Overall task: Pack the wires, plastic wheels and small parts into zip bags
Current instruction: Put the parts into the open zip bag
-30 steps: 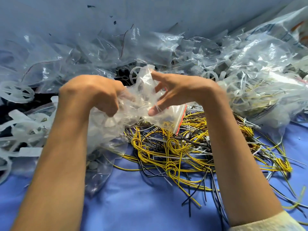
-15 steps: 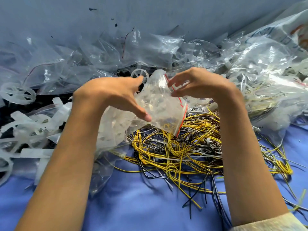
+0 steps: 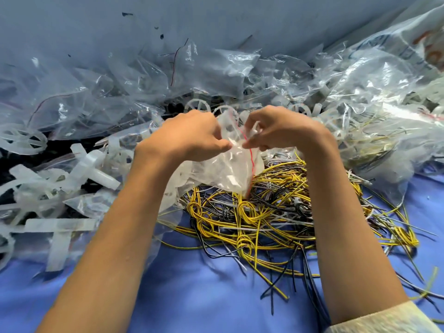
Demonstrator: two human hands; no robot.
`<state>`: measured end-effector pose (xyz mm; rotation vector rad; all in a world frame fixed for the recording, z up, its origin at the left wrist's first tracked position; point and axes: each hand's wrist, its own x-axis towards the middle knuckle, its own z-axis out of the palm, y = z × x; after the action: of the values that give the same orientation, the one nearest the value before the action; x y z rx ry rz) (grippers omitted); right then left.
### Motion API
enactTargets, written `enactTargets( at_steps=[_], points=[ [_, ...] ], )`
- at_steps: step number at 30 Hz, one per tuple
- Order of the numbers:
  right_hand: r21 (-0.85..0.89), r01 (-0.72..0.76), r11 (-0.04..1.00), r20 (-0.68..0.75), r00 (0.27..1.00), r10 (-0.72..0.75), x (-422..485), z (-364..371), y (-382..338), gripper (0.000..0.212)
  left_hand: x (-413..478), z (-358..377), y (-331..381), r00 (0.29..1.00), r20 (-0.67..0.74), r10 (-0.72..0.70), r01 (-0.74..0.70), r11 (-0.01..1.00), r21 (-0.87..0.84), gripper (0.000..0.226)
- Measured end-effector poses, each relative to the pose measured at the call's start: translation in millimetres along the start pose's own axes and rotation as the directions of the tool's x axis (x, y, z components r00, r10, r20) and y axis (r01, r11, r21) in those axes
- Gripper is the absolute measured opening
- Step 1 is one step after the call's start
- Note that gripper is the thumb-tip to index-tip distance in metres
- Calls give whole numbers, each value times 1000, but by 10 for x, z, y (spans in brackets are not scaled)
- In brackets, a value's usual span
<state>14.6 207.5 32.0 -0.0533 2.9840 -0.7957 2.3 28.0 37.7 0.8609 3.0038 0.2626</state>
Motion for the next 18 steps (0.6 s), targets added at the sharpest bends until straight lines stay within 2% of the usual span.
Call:
enactTargets(
  at_steps=[1,4,6,8,10,11,12,14,15,16,18],
  points=[
    [22,33,999,-67,997,-31,-28,-15,-24,11,-12,-8,-19,999,-11,-37,37,999,1,34],
    [36,91,995,-322,944,-75,-39,-34,-92,17,-77,-63,-62,979,-131,-154,153,988,-15,14],
    [154,140,978,-485,873,-49,-7,-59,-137,10,-102,-99,-77,960,-191,-203,199,979,-40,14],
    [293,237,926,-608,794,-10,18,-74,-164,12,-111,-122,-95,954,-200,-225,212,974,-83,15],
    [321,287,903,-683,730,11,37,-66,-184,13,-122,-149,-122,950,-197,-241,219,968,-124,14],
    [308,275,911,-670,742,2,40,-55,-186,7,-128,-163,-139,948,-197,-250,225,964,-142,15],
    [286,234,929,-603,798,-15,48,-51,-182,13,-135,-180,-158,945,-197,-260,232,960,-155,17],
    [180,140,974,-299,951,-82,66,-36,-128,54,-147,-210,-216,940,-193,-280,248,953,-171,19],
    [76,112,991,-164,982,-99,55,-27,-117,68,-154,-227,-248,937,-192,-293,259,949,-181,20],
    [-18,111,994,-89,990,-112,37,-11,-121,74,-167,-244,-278,931,-193,-308,273,943,-190,22],
    [-85,136,987,-65,988,-142,13,7,-132,70,-187,-275,-338,918,-210,-335,292,933,-211,26]
  ],
)
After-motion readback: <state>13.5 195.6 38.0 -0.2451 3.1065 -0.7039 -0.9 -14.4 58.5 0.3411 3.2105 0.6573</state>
